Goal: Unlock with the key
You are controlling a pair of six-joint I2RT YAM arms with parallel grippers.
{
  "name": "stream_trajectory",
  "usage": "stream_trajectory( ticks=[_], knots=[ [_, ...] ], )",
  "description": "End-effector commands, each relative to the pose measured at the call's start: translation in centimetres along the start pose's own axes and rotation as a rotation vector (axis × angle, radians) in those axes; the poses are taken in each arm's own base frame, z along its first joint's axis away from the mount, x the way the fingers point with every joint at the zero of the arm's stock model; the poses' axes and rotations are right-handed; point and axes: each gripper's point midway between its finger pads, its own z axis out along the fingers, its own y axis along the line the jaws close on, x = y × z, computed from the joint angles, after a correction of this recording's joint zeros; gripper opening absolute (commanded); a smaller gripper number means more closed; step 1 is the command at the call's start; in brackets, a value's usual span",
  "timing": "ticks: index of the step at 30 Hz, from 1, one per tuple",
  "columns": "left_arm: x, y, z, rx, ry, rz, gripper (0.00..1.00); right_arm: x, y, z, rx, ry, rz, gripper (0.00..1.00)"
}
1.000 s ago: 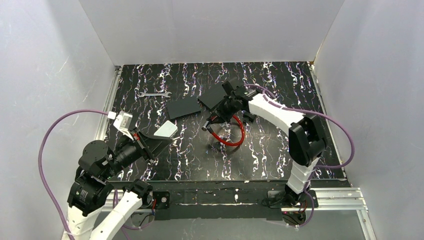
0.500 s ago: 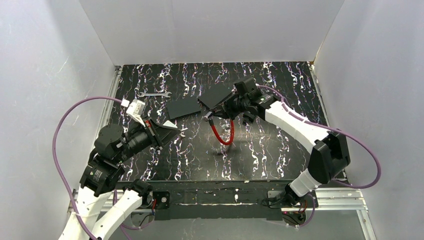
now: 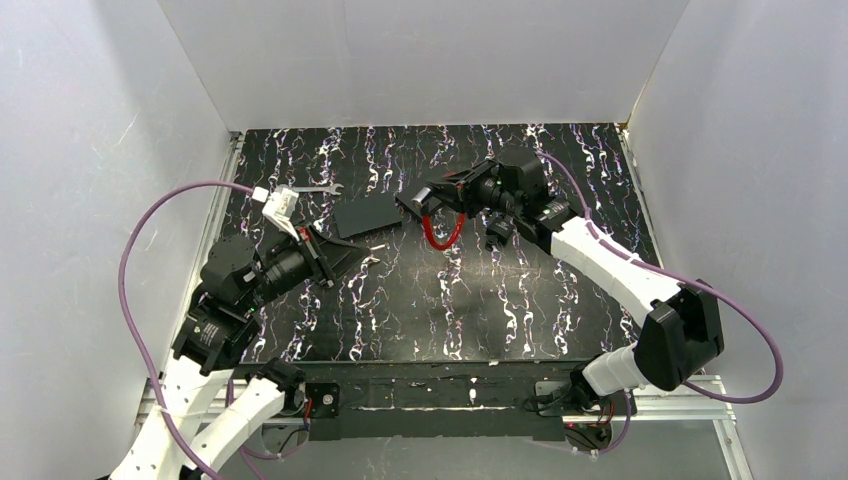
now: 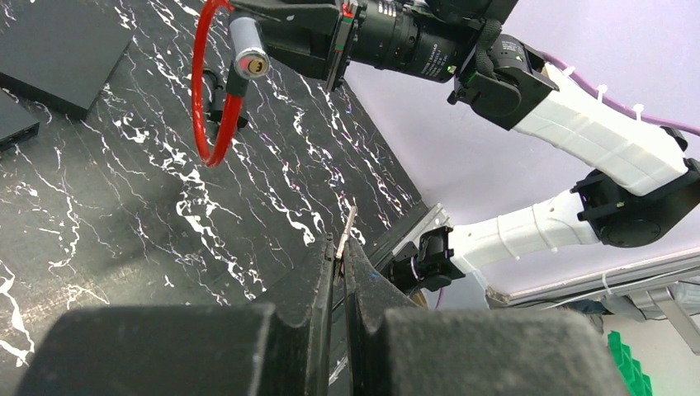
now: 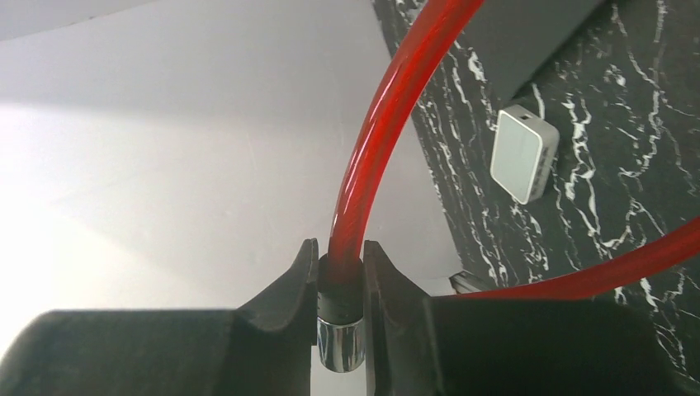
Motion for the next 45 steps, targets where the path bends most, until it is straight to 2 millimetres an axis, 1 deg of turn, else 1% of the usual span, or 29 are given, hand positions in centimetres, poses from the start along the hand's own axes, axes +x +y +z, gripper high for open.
stream_trajectory(
  ticks=[1,4,6,10,13,16,18,21,23,25,27,29,32,34,37,38,40,42,43,45],
  knots=[
    [-1.8,-1.2,0.4,0.029,-0.04,0.01,0.0,0.7,7.4,-2.7,-0.216,0.015,-0.017,0.01],
    [-2.1,-1.1,0.9,0.028,-0.042,0.012,0.0,0.8,8.4,-3.4,-0.244,0.009,-0.015,0.01],
    [-2.2,-1.0,1.4,0.029,-0.032,0.018,0.0,1.0,8.7,-3.6,-0.262,0.024,-0.019,0.01],
    [-2.3,-0.9,2.0,0.022,-0.013,0.016,0.0,1.0,8.4,-3.8,-0.266,0.035,0.011,0.01],
    [-2.7,-0.6,2.6,0.016,-0.024,0.018,0.0,0.1,7.9,-3.9,-0.243,0.008,0.041,0.01],
    [-2.9,-0.2,3.6,0.022,-0.039,0.013,0.0,-1.1,7.3,-4.0,-0.186,-0.026,0.054,0.01],
    [-3.2,0.4,4.3,-0.009,-0.039,-0.004,0.0,-1.3,7.3,-4.0,-0.165,-0.02,0.062,0.01],
    [-4.0,1.0,5.0,-0.058,-0.043,-0.025,0.0,-1.2,7.5,-4.1,-0.137,-0.007,0.049,0.01],
    [-4.3,1.2,5.1,-0.081,-0.034,-0.024,0.0,-1.3,7.2,-4.0,-0.109,-0.019,0.028,0.01],
    [-4.6,1.3,4.9,-0.114,-0.02,-0.004,0.0,-1.7,6.0,-3.7,-0.048,-0.036,0.031,0.01],
    [-5.1,1.3,4.4,-0.129,-0.032,0.022,0.0,-1.9,5.4,-3.6,-0.013,-0.049,0.046,0.01],
    [-5.2,1.3,4.0,-0.136,-0.035,0.052,0.0,-2.4,5.2,-3.7,0.018,-0.082,0.052,0.01],
    [-5.3,0.9,3.5,-0.135,-0.029,0.064,0.0,-3.2,5.7,-3.7,0.086,-0.131,0.055,0.01],
    [-5.7,0.7,3.0,-0.147,-0.042,0.065,0.0,-3.5,5.3,-3.9,0.147,-0.158,0.057,0.01],
    [-5.6,0.2,3.0,-0.117,-0.034,0.076,0.0,-2.9,4.7,-4.0,0.176,-0.162,0.144,0.01],
    [-5.5,-0.2,3.1,-0.097,-0.023,0.08,0.0,-2.5,4.6,-3.8,0.16,-0.14,0.187,0.01],
    [-5.5,-0.6,3.3,-0.075,-0.013,0.082,0.0,-1.7,3.5,-3.6,0.166,-0.098,0.276,0.01],
    [-5.6,-0.4,3.6,-0.078,-0.022,0.081,0.0,-1.6,2.4,-3.7,0.202,-0.099,0.317,0.01],
    [-5.7,-0.2,3.7,-0.085,-0.03,0.079,0.0,-1.5,2.4,-3.6,0.202,-0.098,0.32,0.01],
    [-5.9,0.2,3.9,-0.098,-0.047,0.054,0.0,-1.1,3.2,-3.3,0.178,-0.09,0.295,0.01]
  ],
)
